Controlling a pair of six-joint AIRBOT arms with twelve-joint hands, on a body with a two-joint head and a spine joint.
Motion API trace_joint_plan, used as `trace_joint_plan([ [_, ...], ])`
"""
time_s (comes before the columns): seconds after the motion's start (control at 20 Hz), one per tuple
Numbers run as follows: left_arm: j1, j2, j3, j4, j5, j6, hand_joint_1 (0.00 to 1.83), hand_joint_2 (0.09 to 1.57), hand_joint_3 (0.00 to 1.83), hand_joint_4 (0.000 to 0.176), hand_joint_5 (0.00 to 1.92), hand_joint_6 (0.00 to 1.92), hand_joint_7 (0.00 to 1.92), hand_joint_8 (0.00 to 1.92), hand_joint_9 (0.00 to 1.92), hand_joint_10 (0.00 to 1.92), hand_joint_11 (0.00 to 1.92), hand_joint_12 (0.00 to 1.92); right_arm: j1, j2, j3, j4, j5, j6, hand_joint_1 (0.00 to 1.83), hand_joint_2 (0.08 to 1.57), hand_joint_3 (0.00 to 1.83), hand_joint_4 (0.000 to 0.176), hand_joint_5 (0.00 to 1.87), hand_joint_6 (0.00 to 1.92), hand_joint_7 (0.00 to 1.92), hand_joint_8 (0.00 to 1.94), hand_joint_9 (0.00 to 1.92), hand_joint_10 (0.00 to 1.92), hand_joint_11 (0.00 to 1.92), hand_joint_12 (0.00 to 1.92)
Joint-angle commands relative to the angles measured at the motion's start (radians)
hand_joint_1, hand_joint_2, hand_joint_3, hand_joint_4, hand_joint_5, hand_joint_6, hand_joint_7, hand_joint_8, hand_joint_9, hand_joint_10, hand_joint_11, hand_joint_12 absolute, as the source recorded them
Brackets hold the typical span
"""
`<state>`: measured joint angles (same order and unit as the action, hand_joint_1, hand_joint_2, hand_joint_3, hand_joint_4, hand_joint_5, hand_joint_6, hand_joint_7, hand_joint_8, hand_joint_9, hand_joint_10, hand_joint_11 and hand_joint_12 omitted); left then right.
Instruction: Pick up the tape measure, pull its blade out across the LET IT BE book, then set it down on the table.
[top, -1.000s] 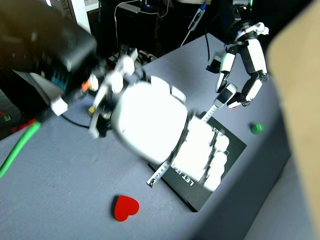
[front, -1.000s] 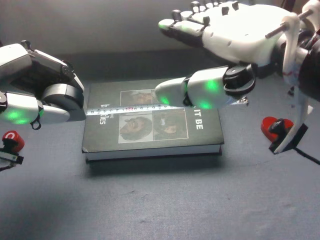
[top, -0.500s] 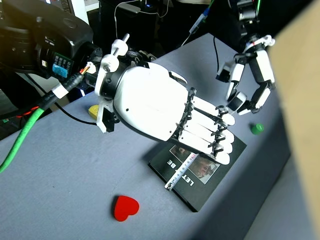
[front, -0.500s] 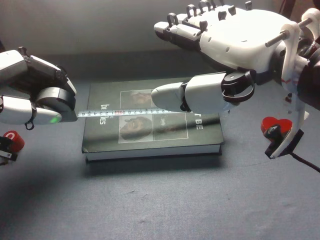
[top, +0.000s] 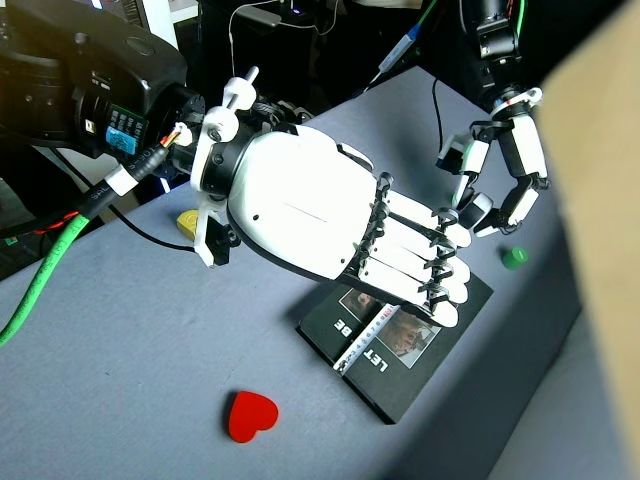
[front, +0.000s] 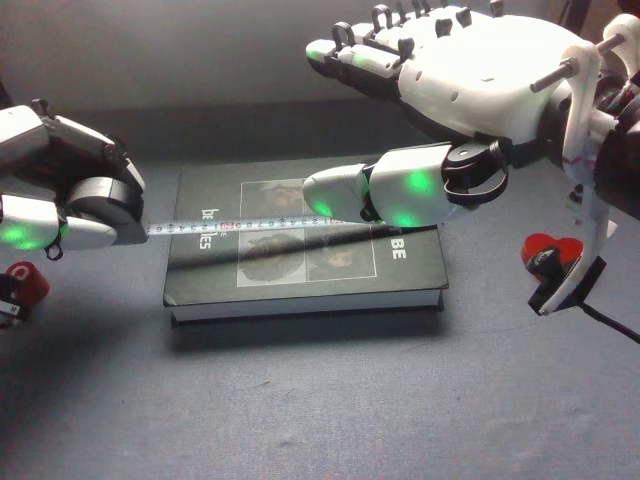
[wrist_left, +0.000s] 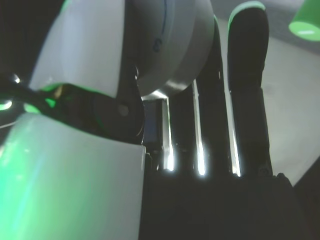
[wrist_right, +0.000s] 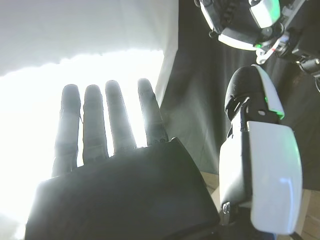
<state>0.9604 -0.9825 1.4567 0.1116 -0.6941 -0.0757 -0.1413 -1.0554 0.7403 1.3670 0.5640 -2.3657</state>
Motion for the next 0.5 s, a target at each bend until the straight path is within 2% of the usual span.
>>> trace_joint_plan([
  [0.0,0.0,-0.003,0.01,-0.04,-0.118,-0.015,1.38,1.12,0.0,0.0,0.94,0.78,0.96,1.06,0.89,1.35,0.89,1.28,0.007,0.003,0.0,-0.059,0.032,0.01,0.04,1.06,0.0,0.119,0.0,0.0,0.0,0.0,0.0,0.0,0.0,0.23],
  [0.45,0.048,-0.019,0.038,-0.038,-0.145,-0.064,1.37,1.13,0.0,0.0,0.94,0.78,0.95,1.06,0.89,1.36,0.87,1.28,0.007,0.002,0.002,-0.065,0.033,0.01,0.06,1.06,0.0,0.119,0.0,0.0,0.0,0.0,0.0,0.0,0.0,0.26],
])
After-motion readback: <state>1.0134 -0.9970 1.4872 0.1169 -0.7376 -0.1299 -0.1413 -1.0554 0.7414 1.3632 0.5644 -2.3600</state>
